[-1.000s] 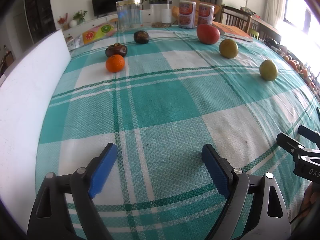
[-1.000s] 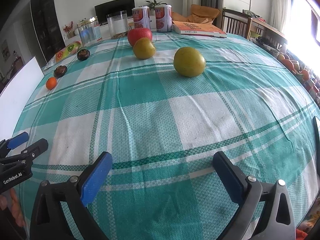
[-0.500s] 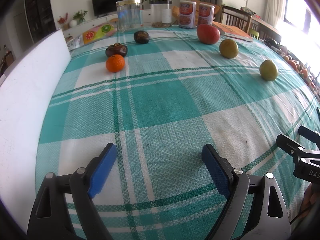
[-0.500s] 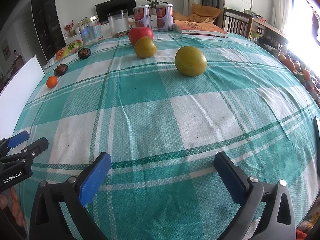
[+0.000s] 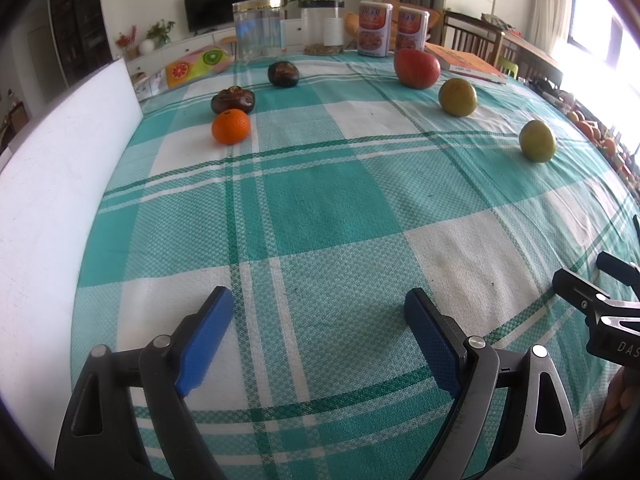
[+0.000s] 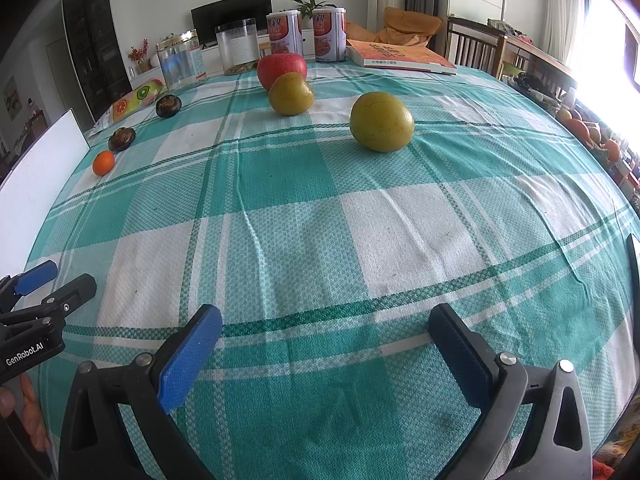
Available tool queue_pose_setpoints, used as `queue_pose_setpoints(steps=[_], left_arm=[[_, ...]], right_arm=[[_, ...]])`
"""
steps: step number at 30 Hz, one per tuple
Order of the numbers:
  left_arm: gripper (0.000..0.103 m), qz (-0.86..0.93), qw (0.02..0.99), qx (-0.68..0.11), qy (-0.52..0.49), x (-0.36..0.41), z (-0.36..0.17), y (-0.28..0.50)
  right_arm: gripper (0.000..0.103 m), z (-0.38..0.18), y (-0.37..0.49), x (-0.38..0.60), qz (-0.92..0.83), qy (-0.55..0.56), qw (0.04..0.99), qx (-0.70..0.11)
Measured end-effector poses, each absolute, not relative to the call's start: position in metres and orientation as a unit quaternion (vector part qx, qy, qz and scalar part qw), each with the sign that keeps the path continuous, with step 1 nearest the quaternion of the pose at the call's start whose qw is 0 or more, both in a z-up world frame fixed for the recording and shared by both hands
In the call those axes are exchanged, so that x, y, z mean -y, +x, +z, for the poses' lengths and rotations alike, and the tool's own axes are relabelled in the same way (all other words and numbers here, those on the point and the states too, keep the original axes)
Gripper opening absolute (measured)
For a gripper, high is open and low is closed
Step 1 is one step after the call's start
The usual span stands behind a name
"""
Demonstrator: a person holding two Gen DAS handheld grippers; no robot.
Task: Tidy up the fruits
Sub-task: 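Lower the left tool onto the small tangerine and close it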
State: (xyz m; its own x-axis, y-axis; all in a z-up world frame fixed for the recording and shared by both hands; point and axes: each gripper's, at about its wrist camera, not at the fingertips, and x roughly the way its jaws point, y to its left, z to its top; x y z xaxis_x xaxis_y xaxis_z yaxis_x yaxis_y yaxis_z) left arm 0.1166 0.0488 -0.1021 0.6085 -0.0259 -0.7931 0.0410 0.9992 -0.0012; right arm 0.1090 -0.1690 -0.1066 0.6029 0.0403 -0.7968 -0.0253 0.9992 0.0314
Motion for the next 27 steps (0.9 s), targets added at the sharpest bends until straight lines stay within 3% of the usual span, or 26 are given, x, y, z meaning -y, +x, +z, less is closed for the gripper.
queue_pose_setpoints(steps=[8, 16, 22, 23, 25, 26, 27], left_arm=[[0.093, -0.038, 0.897, -0.441, -0.009, -0.054, -0.102, 0.117], [0.092, 0.025, 0.898, -0.417, -0.142, -0.116, -0.074, 0.172], [0.090, 0.064, 0.898, -0.423, -0.098, -0.119, -0.087, 0.241], [0.087, 0.070, 0.899, -0.423, -0.092, -0.120, -0.089, 0.247], [0.072, 0.074, 0.901, -0.418, -0.086, -0.123, -0.092, 0.254], [0.045, 0.069, 0.899, -0.425, -0.081, -0.123, -0.095, 0.257], [0.034, 0.062, 0.893, -0.439, -0.075, -0.122, -0.098, 0.260]], right_arm=[[0.103, -0.107, 0.109, 0.169, 0.018, 0.008, 0.895, -0.446], [0.103, -0.108, 0.109, 0.168, 0.018, 0.007, 0.895, -0.446], [0.103, -0.107, 0.108, 0.169, 0.020, 0.007, 0.895, -0.446], [0.103, -0.107, 0.108, 0.169, 0.020, 0.007, 0.895, -0.446], [0.103, -0.107, 0.108, 0.169, 0.019, 0.007, 0.895, -0.446], [0.103, -0.107, 0.108, 0.169, 0.019, 0.007, 0.895, -0.446], [0.103, -0.107, 0.109, 0.169, 0.019, 0.007, 0.895, -0.446]])
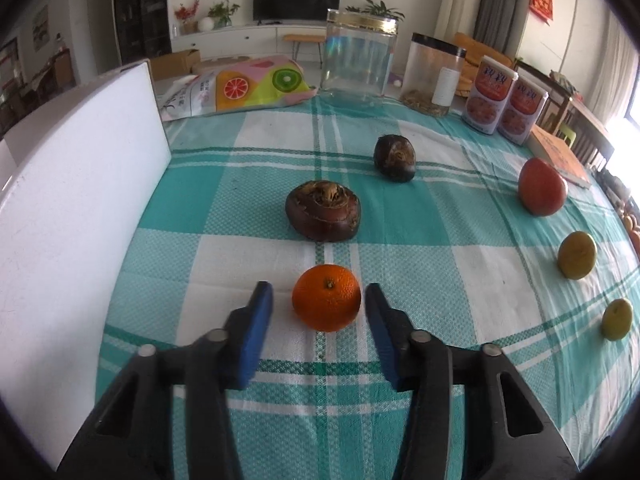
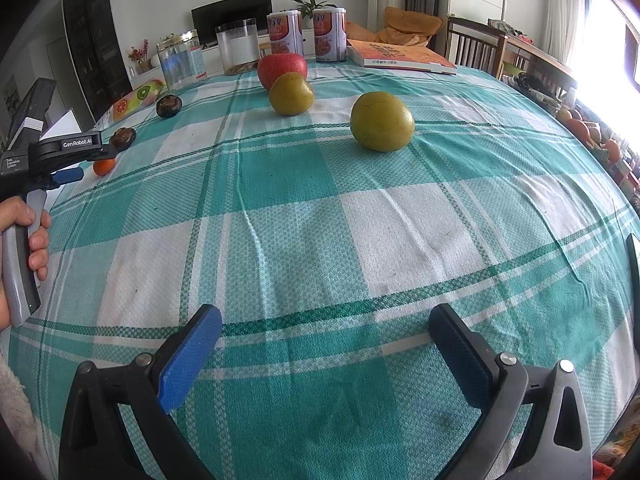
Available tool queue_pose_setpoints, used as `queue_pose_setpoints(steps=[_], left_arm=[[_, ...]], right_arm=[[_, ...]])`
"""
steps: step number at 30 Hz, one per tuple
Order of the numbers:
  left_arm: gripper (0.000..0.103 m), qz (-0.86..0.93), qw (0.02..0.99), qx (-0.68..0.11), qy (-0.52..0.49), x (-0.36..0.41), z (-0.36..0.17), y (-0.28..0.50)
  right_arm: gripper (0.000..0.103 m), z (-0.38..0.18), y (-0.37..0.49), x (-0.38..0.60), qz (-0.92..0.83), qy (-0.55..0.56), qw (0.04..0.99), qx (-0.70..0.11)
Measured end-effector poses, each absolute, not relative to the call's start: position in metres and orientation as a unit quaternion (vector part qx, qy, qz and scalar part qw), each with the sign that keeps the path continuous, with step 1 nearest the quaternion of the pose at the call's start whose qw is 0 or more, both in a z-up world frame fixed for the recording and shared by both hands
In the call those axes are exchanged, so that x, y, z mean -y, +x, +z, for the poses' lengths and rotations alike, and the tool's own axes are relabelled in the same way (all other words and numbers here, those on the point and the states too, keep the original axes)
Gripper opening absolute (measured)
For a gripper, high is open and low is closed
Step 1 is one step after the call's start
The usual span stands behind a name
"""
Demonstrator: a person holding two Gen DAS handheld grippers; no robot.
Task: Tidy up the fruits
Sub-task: 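Lower the left tool onto the small tangerine and close it, then open the left tool, setting the tangerine back on the table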
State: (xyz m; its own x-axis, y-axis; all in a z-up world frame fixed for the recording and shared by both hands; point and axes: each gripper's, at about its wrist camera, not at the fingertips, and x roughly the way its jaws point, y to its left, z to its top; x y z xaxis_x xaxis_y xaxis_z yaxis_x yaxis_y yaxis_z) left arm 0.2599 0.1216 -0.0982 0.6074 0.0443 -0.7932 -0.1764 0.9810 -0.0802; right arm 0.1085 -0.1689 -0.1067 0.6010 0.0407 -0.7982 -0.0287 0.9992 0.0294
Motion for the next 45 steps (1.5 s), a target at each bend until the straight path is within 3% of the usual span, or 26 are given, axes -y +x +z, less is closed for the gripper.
queue_pose_setpoints(steps=[11, 16, 19, 20, 21, 26, 33, 41, 45], left_arm=[[0.033, -0.063, 0.890, -0.449, -0.056, -0.069, -0.069, 0.156], [0.035, -0.098, 0.884, -0.457, -0.031, -0.049, -0.082, 0.114], [0.041, -0.091, 0.891, -0.444, -0.019, -0.050, -0.093, 0.108], [0.059, -0.085, 0.893, -0.442, -0.017, -0.051, -0.094, 0.109], [0.071, -0.078, 0.894, -0.441, -0.015, -0.051, -0.095, 0.110], [0.072, -0.061, 0.899, -0.433, 0.000, -0.049, -0.098, 0.111], [0.084, -0.056, 0.896, -0.440, 0.025, -0.041, -0.102, 0.113], [0.086, -0.056, 0.895, -0.441, 0.026, -0.041, -0.102, 0.112], [0.087, -0.056, 0.896, -0.441, 0.025, -0.041, -0.102, 0.112]], right_arm=[[0.103, -0.107, 0.109, 0.169, 0.020, 0.007, 0.895, -0.446], [0.103, -0.107, 0.109, 0.169, 0.020, 0.007, 0.895, -0.446], [0.103, -0.107, 0.109, 0.169, 0.020, 0.007, 0.895, -0.446], [0.103, -0.107, 0.109, 0.169, 0.020, 0.007, 0.895, -0.446], [0.103, -0.106, 0.109, 0.169, 0.020, 0.007, 0.895, -0.446], [0.103, -0.107, 0.109, 0.169, 0.020, 0.007, 0.895, -0.447], [0.103, -0.106, 0.109, 0.169, 0.020, 0.006, 0.894, -0.447], [0.103, -0.106, 0.109, 0.169, 0.020, 0.007, 0.894, -0.447], [0.102, -0.097, 0.101, 0.195, 0.028, 0.087, 0.906, -0.414]])
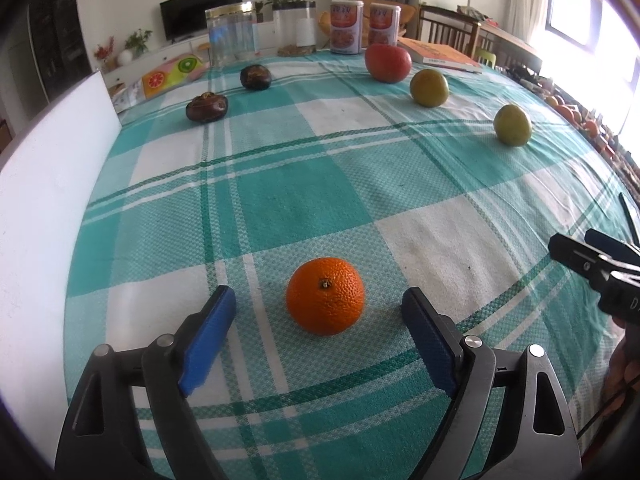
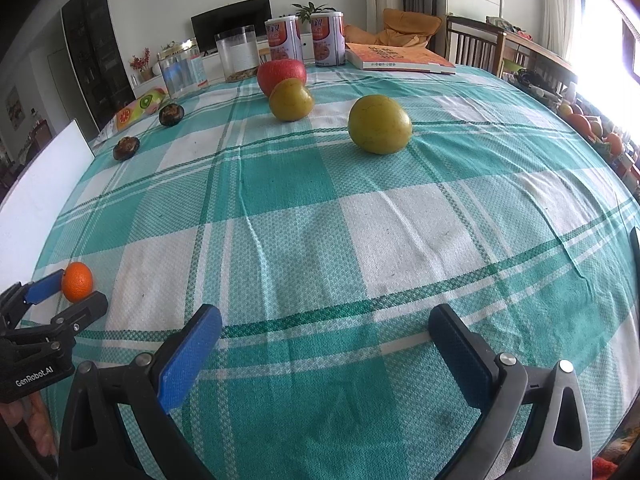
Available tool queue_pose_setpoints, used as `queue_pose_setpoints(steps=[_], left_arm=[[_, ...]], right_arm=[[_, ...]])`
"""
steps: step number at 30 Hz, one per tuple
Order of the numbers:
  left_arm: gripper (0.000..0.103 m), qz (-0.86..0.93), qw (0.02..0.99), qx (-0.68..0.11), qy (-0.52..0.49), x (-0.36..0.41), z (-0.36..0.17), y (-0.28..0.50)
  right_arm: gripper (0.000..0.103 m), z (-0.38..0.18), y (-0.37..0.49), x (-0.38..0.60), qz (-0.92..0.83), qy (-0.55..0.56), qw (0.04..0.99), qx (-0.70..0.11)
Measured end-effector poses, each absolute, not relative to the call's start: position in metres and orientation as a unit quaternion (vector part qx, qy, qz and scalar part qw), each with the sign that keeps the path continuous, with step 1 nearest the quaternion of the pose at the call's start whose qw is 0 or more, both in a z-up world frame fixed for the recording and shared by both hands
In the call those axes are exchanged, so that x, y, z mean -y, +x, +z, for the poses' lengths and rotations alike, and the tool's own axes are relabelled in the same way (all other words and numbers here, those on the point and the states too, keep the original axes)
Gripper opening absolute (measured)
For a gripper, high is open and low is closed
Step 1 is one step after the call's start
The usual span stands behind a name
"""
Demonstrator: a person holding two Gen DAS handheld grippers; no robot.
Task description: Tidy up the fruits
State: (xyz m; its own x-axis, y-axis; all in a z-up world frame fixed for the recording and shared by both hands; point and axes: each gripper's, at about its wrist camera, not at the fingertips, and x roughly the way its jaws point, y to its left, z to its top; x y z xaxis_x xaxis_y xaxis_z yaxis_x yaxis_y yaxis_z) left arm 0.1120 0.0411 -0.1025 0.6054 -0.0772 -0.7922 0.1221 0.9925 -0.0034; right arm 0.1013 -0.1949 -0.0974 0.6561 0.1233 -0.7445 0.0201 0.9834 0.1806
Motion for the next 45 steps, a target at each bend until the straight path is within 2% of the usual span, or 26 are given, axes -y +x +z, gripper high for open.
queue_pose_setpoints(steps=[3, 5, 7, 14, 15, 17, 18, 22, 28, 29, 31, 32, 40, 45], left_arm=[[0.087, -0.056, 0.896, -0.441, 0.025, -0.041, -0.102, 0.112], [0.087, -0.056, 0.896, -0.441, 0.025, -0.041, -0.102, 0.112], [0.087, -0.056, 0.896, -0.441, 0.025, -0.041, -0.102, 0.112], [0.088, -0.056, 0.896, -0.441, 0.026, -0.041, -0.102, 0.113], [0.088, -0.056, 0.896, -0.441, 0.026, -0.041, -0.102, 0.113], [0.088, -0.056, 0.896, -0.441, 0.025, -0.041, -0.102, 0.113], [0.088, -0.056, 0.895, -0.441, 0.025, -0.041, -0.102, 0.113], [0.088, -0.056, 0.895, -0.441, 0.025, -0.041, -0.102, 0.113], [0.085, -0.063, 0.896, -0.438, 0.025, -0.040, -0.100, 0.111], [0.083, -0.064, 0.897, -0.436, 0.031, -0.038, -0.099, 0.110], [0.054, -0.072, 0.897, -0.434, 0.042, -0.032, -0.096, 0.109], [0.035, -0.071, 0.895, -0.439, 0.047, -0.030, -0.096, 0.110], [0.033, -0.103, 0.892, -0.439, -0.037, -0.049, -0.068, 0.087], [0.033, -0.140, 0.878, -0.449, -0.090, -0.064, -0.050, 0.055]], right_arm=[[0.102, -0.092, 0.106, 0.241, -0.012, 0.195, 0.905, -0.379], [0.102, -0.093, 0.126, 0.260, -0.025, 0.227, 0.893, -0.389], [0.097, -0.089, 0.149, 0.271, -0.020, 0.250, 0.883, -0.398], [0.097, -0.085, 0.238, 0.239, -0.012, 0.229, 0.870, -0.436], [0.090, -0.091, 0.247, 0.237, -0.023, 0.230, 0.865, -0.445], [0.071, -0.092, 0.255, 0.236, -0.046, 0.218, 0.870, -0.439], [0.054, -0.091, 0.257, 0.236, -0.038, 0.214, 0.871, -0.440], [0.053, -0.085, 0.229, 0.242, -0.017, 0.237, 0.874, -0.423], [0.053, -0.087, 0.134, 0.235, 0.073, 0.272, 0.879, -0.385], [0.053, -0.090, 0.120, 0.231, 0.082, 0.268, 0.881, -0.382], [0.053, -0.097, 0.098, 0.224, 0.095, 0.253, 0.884, -0.382], [0.053, -0.101, 0.091, 0.222, 0.100, 0.251, 0.881, -0.388], [0.053, -0.104, 0.086, 0.219, 0.145, 0.278, 0.867, -0.387], [0.053, -0.110, 0.088, 0.219, 0.223, 0.346, 0.829, -0.378]])
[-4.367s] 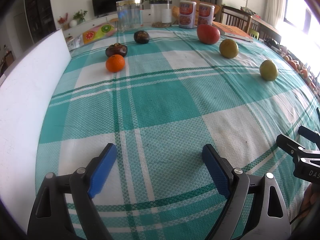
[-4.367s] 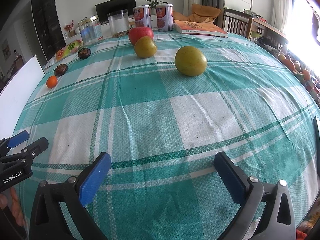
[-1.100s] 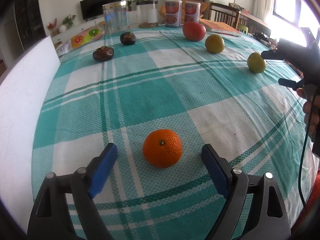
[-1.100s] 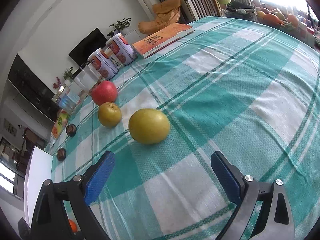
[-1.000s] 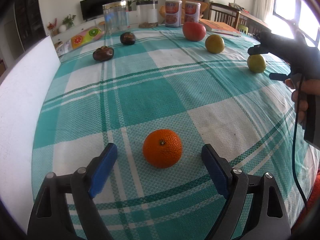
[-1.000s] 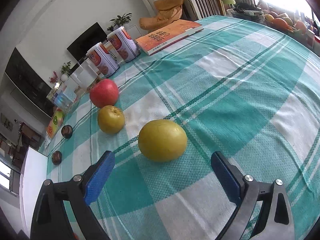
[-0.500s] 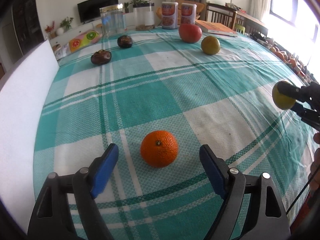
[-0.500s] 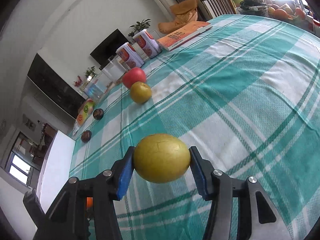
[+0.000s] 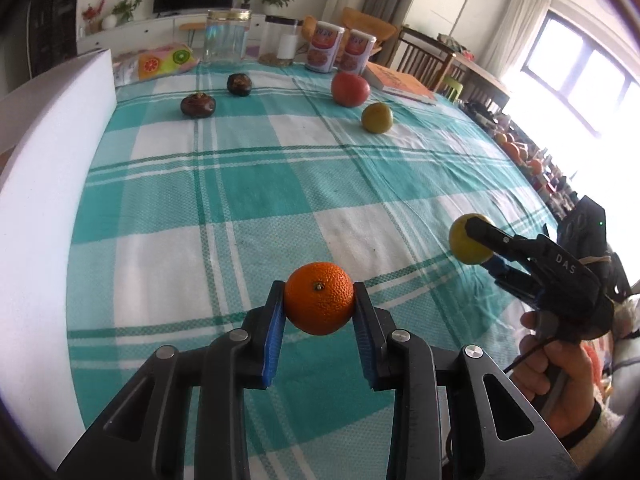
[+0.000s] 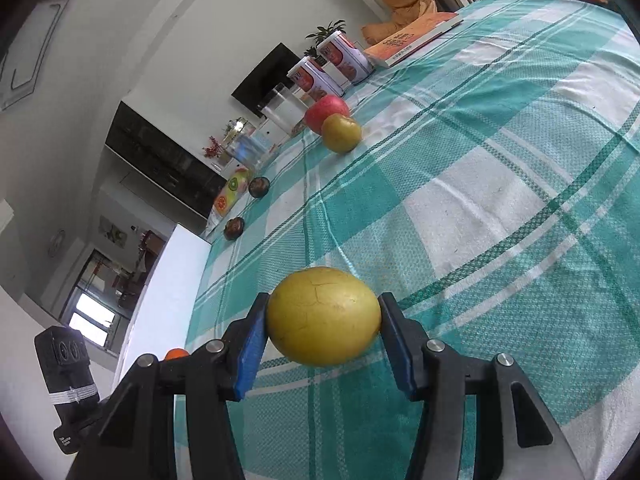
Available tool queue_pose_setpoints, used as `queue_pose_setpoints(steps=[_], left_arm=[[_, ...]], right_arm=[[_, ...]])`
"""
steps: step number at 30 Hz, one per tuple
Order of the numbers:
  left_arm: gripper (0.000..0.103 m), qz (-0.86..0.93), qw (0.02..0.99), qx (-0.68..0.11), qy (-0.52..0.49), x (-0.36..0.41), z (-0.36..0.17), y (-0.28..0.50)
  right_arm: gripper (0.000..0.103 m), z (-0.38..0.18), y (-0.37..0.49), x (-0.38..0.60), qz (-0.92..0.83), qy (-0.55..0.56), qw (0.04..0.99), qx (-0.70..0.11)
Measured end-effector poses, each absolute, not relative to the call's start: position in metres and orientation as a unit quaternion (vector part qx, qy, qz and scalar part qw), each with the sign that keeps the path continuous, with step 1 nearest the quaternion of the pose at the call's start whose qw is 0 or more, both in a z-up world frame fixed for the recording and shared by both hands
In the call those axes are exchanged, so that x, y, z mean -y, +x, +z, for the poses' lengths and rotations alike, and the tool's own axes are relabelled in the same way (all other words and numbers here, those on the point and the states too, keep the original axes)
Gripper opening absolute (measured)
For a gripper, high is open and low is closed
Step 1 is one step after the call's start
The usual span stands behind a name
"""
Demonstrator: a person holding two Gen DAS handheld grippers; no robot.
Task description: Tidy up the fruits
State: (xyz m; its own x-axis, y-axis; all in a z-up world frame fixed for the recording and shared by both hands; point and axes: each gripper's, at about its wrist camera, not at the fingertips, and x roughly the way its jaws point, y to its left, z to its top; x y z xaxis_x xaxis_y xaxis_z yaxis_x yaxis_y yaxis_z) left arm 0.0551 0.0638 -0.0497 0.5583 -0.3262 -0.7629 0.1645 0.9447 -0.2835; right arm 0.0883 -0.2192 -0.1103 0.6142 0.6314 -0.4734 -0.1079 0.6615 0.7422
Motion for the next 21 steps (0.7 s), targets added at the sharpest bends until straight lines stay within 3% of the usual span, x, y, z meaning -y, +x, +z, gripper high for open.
queue_pose_setpoints(steps=[6, 12, 17, 21], left_arm=[[0.033, -0.166, 0.863, -0.454, -0.150, -0.089, -0.025, 0.015], [0.033, -0.139, 0.882, -0.402, -0.204, -0.150, 0.028, -0.012], [0.033, -0.050, 0.911, -0.355, -0.202, -0.219, 0.053, -0.025], [0.033, 0.047, 0.909, -0.356, -0.211, -0.280, 0.038, -0.031]], right_arm=[[0.053, -0.109, 0.086, 0.196, 0.267, 0.332, 0.814, -0.395], [0.053, -0.098, 0.071, 0.130, 0.327, 0.340, 0.771, -0.428], [0.053, -0.036, 0.065, 0.024, 0.439, 0.273, 0.747, -0.419], [0.053, 0.007, 0.058, -0.067, 0.508, 0.189, 0.731, -0.415]])
